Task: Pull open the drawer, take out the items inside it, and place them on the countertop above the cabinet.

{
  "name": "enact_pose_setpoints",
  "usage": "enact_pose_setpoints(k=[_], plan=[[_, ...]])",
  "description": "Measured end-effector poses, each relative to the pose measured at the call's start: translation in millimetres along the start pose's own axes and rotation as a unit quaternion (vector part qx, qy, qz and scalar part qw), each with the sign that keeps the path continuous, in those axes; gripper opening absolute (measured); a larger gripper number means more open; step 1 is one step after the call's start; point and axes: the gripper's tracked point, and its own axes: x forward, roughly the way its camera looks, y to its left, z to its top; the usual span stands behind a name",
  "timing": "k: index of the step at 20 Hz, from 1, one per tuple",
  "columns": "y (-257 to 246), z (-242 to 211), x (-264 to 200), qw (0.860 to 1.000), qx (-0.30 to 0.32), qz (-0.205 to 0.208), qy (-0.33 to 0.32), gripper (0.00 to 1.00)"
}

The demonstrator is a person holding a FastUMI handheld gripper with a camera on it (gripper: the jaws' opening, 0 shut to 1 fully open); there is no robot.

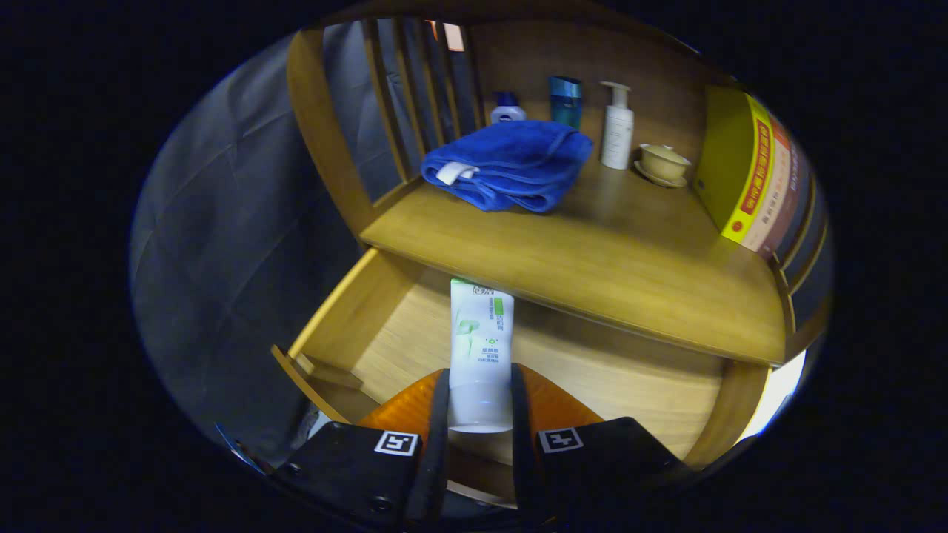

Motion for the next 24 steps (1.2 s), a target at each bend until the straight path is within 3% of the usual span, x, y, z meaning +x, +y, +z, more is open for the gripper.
enact_pose_setpoints(k=[2,4,9,16,20,24], plan=[[7.2,-15.5,-11.4,1.0,-0.006,0.002,-0.001,0.45],[23.8,-17.0,-29.3,0.999,0.012,0.03,-0.007,0.45],[43.0,11.1,-65.9,0.996,0.038,0.052,-0.053,0.45],[-26.1,86.2,-53.6,0.986,0.076,-0.059,-0.134,0.45],[-85.7,101.5,-31.6,0.967,0.112,-0.151,-0.171,0.45],[-107.0,96.1,-9.3,0.96,0.126,-0.185,-0.171,0.45]])
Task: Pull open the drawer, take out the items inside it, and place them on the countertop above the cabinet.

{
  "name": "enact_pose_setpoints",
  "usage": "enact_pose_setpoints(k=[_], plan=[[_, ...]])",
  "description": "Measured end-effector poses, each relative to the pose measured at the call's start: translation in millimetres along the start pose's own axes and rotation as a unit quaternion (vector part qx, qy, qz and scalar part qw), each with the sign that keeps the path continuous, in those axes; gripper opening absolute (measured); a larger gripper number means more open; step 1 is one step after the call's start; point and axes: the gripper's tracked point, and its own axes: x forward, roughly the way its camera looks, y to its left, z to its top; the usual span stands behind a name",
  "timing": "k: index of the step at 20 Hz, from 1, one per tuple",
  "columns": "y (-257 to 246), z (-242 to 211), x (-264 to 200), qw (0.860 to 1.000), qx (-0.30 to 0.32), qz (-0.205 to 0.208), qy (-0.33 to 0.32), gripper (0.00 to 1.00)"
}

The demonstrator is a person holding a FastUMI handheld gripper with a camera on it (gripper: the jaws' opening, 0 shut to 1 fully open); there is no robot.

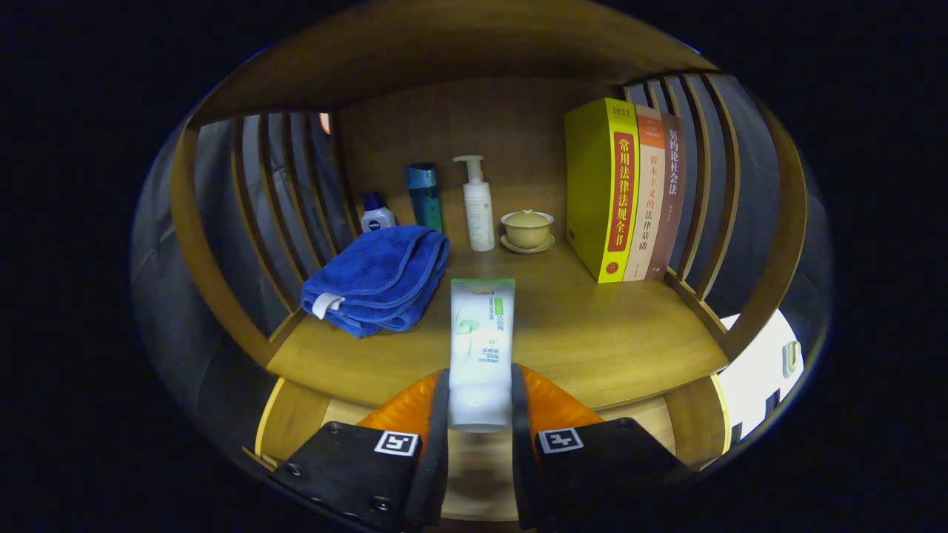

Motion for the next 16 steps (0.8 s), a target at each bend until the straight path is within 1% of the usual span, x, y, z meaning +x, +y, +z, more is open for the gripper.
enact_pose_setpoints(k=[2,5,6,8,11,12,14,16], plan=[[-0.2,-8.4,16.6,1.0,-0.006,-0.01,0.007,0.45],[1.8,-25.9,29.1,0.999,-0.014,-0.021,0.023,0.46],[6.6,-22.0,33.1,1.0,-0.007,-0.02,0.004,0.46],[5.5,-17.9,38.8,0.999,-0.008,-0.031,-0.003,0.46],[0.3,-13.3,46.2,0.999,-0.016,-0.045,-0.005,0.46],[-0.3,-14.2,47.4,0.999,-0.011,-0.048,0.0,0.47],[0.0,-12.1,50.4,0.999,-0.005,-0.047,-0.003,0.47],[0.4,-11.0,51.0,0.999,-0.01,-0.039,-0.004,0.49]])
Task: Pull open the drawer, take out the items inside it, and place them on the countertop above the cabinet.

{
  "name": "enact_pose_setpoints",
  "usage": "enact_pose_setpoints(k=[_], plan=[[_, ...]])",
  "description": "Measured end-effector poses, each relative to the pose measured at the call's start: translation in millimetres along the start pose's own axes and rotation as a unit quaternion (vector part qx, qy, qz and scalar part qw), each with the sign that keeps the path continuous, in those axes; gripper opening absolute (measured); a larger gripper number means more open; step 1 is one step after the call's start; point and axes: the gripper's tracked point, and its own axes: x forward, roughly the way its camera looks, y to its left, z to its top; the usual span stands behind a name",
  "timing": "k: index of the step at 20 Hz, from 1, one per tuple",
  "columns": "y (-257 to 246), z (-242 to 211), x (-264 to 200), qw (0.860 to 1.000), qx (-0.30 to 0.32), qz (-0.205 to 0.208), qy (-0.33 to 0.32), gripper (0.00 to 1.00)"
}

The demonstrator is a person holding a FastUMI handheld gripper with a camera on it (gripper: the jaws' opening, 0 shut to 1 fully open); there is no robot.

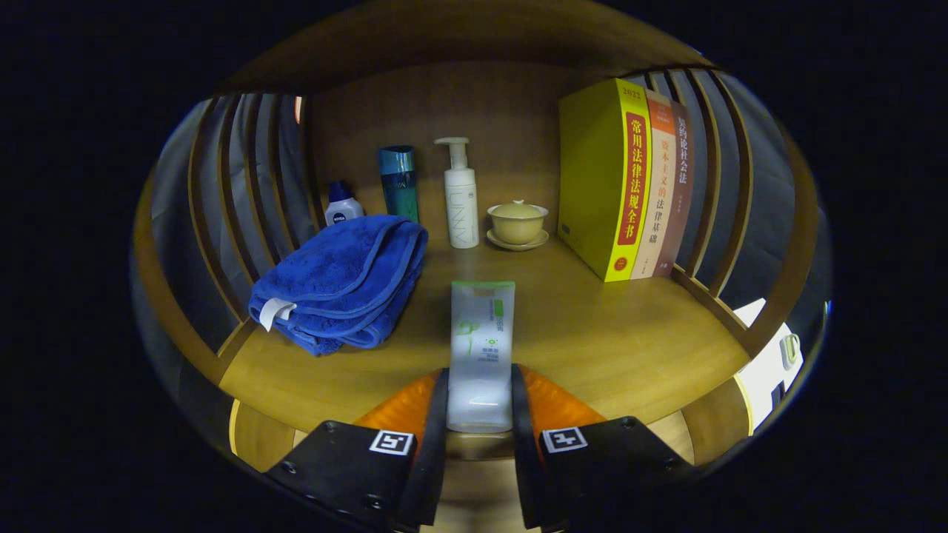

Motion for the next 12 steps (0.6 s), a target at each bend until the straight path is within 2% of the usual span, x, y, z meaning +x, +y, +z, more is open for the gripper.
enact_pose_setpoints(k=[2,6,11,12], plan=[[0.9,-1.7,-3.8,1.0,0.004,0.01,0.004,0.51],[16.7,19.0,-24.2,0.998,-0.001,0.055,-0.043,0.72],[12.3,68.3,-103.0,0.984,-0.007,0.087,-0.158,0.99],[4.5,76.2,-122.1,0.979,-0.007,0.086,-0.182,0.99]])
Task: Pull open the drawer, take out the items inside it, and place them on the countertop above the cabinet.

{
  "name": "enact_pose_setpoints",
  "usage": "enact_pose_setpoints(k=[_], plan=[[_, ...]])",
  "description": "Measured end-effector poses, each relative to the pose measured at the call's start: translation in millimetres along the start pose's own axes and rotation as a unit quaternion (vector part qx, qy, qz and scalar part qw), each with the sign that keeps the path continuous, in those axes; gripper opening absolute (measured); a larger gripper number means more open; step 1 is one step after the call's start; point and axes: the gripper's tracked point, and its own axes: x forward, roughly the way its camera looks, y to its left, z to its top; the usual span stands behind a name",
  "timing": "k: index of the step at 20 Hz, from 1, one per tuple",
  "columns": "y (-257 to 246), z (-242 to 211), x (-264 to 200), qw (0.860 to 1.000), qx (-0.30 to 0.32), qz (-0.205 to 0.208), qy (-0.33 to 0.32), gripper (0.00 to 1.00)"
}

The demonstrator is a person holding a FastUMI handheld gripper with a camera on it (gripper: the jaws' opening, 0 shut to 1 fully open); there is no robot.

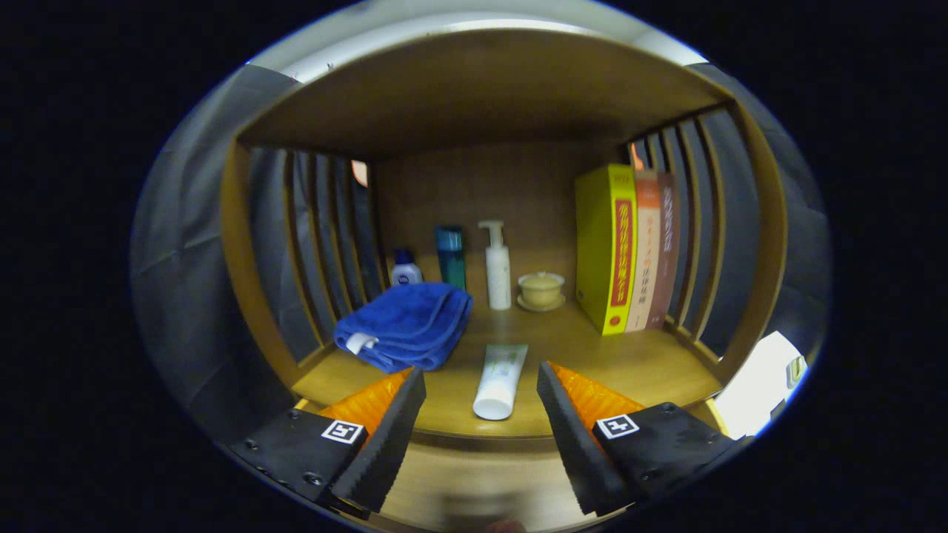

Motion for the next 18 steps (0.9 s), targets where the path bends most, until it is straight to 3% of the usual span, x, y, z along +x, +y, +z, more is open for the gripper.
enact_pose_setpoints(k=[3,6,10,13,18], plan=[[-8.1,29.8,-57.0,0.998,0.011,0.006,-0.063,0.99],[-14.4,26.1,-106.5,0.995,0.023,0.006,-0.101,0.99],[-9.7,-29.9,-158.7,0.993,0.037,-0.005,-0.115,0.99],[-11.7,-69.1,-182.5,0.99,0.014,-0.023,-0.139,0.99],[0.5,-96.8,-224.6,0.983,0.03,-0.03,-0.181,0.98]])
